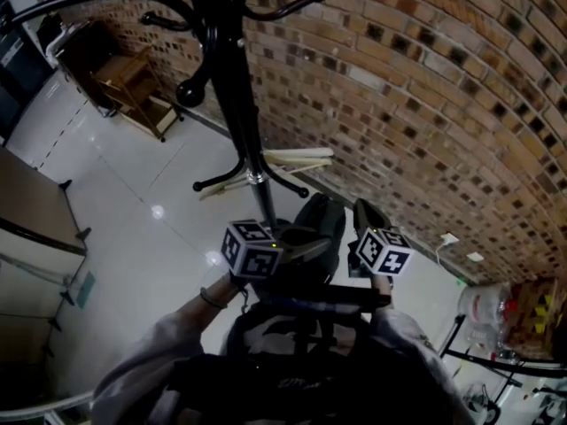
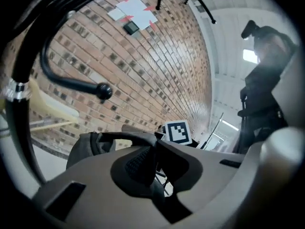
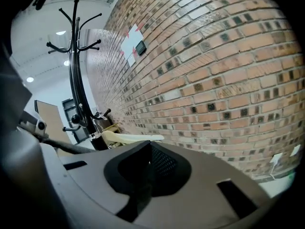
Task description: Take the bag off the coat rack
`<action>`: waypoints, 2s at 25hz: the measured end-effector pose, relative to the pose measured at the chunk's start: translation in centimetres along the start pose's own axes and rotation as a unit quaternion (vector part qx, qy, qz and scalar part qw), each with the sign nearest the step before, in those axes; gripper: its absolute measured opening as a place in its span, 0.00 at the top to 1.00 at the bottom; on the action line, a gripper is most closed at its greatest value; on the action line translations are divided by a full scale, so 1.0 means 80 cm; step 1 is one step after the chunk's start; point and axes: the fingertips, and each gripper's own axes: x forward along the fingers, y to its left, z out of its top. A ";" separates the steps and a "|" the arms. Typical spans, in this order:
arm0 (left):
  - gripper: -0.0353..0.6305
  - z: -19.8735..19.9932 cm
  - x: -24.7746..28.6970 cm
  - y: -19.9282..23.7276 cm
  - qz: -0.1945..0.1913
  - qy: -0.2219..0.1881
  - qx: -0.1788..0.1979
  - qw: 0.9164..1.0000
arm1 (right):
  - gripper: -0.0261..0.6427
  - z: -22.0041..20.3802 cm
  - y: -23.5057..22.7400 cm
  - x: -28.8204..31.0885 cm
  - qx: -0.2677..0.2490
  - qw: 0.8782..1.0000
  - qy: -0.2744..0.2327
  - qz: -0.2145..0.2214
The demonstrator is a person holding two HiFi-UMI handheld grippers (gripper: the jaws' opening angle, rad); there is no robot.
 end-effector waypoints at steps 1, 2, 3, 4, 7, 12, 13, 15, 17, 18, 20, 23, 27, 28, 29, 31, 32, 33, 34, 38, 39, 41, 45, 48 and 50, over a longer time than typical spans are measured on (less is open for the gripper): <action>0.88 -0.009 -0.001 0.005 0.005 -0.002 -0.021 1.000 | 0.96 0.002 -0.002 -0.004 0.001 1.000 -0.004 -0.001; 0.88 -0.016 -0.002 0.008 0.010 -0.005 -0.038 0.999 | 0.96 0.002 -0.003 -0.007 0.000 1.000 -0.006 -0.002; 0.88 -0.021 -0.003 0.011 0.016 -0.009 -0.047 0.999 | 0.96 0.002 -0.004 -0.009 -0.002 1.000 -0.005 -0.003; 0.88 -0.025 -0.003 0.014 0.024 -0.015 -0.050 0.998 | 0.96 0.000 -0.004 -0.010 -0.005 1.000 -0.002 -0.003; 0.88 -0.034 0.000 0.024 0.052 -0.037 -0.050 0.997 | 0.97 -0.009 0.001 -0.010 -0.012 1.000 0.018 0.002; 0.88 -0.044 -0.011 0.035 0.096 -0.066 -0.078 0.990 | 0.97 -0.011 0.025 -0.014 -0.026 0.999 0.019 0.033; 0.88 -0.045 -0.017 0.038 0.105 -0.069 -0.082 0.989 | 0.97 -0.010 0.032 -0.014 -0.033 0.999 0.018 0.039; 0.88 -0.047 -0.027 0.039 0.115 -0.080 -0.092 0.986 | 0.97 -0.009 0.044 -0.014 -0.044 0.998 0.018 0.052; 0.88 -0.046 -0.037 0.040 0.129 -0.089 -0.095 0.983 | 0.97 -0.010 0.054 -0.013 -0.054 0.996 0.019 0.064; 0.88 -0.045 -0.042 0.040 0.136 -0.092 -0.093 0.982 | 0.97 -0.010 0.060 -0.013 -0.058 0.996 0.019 0.070; 0.88 -0.045 -0.049 0.040 0.150 -0.096 -0.087 0.980 | 0.97 -0.011 0.071 -0.011 -0.067 0.994 0.021 0.082; 0.88 -0.046 -0.057 0.041 0.167 -0.101 -0.085 0.977 | 0.97 -0.012 0.087 -0.009 -0.075 0.992 0.025 0.098; 0.88 -0.054 -0.067 0.045 0.183 -0.111 -0.096 0.972 | 0.97 -0.015 0.101 -0.005 -0.086 0.989 0.033 0.115; 0.88 -0.055 -0.070 0.045 0.187 -0.113 -0.098 0.971 | 0.97 -0.016 0.103 -0.005 -0.088 0.988 0.036 0.118; 0.88 -0.056 -0.072 0.046 0.191 -0.115 -0.100 0.970 | 0.97 -0.017 0.105 -0.004 -0.089 0.988 0.038 0.120; 0.88 -0.059 -0.073 0.045 0.195 -0.116 -0.104 0.968 | 0.97 -0.018 0.107 -0.003 -0.092 0.987 0.042 0.124; 0.88 -0.059 -0.073 0.045 0.197 -0.116 -0.104 0.968 | 0.97 -0.019 0.107 -0.003 -0.094 0.987 0.044 0.125; 0.88 -0.059 -0.073 0.045 0.198 -0.116 -0.103 0.968 | 0.97 -0.019 0.108 -0.003 -0.095 0.986 0.045 0.127; 0.88 -0.059 -0.072 0.046 0.200 -0.116 -0.102 0.967 | 0.97 -0.019 0.108 -0.003 -0.096 0.986 0.045 0.128; 0.88 -0.061 -0.069 0.045 0.203 -0.114 -0.104 0.967 | 0.97 -0.021 0.109 -0.004 -0.097 0.985 0.048 0.132; 0.88 -0.061 -0.068 0.045 0.203 -0.114 -0.104 0.967 | 0.97 -0.022 0.108 -0.004 -0.097 0.985 0.049 0.133; 0.88 -0.061 -0.065 0.044 0.201 -0.110 -0.103 0.968 | 0.97 -0.022 0.107 -0.005 -0.096 0.985 0.049 0.133; 0.88 -0.063 -0.059 0.042 0.200 -0.102 -0.101 0.969 | 0.97 -0.021 0.108 -0.008 -0.097 0.985 0.048 0.135; 0.88 -0.066 -0.055 0.045 0.204 -0.099 -0.096 0.969 | 0.97 -0.023 0.106 -0.008 -0.104 0.984 0.050 0.133; 0.88 -0.069 -0.052 0.049 0.208 -0.095 -0.089 0.970 | 0.97 -0.024 0.103 -0.008 -0.107 0.984 0.052 0.131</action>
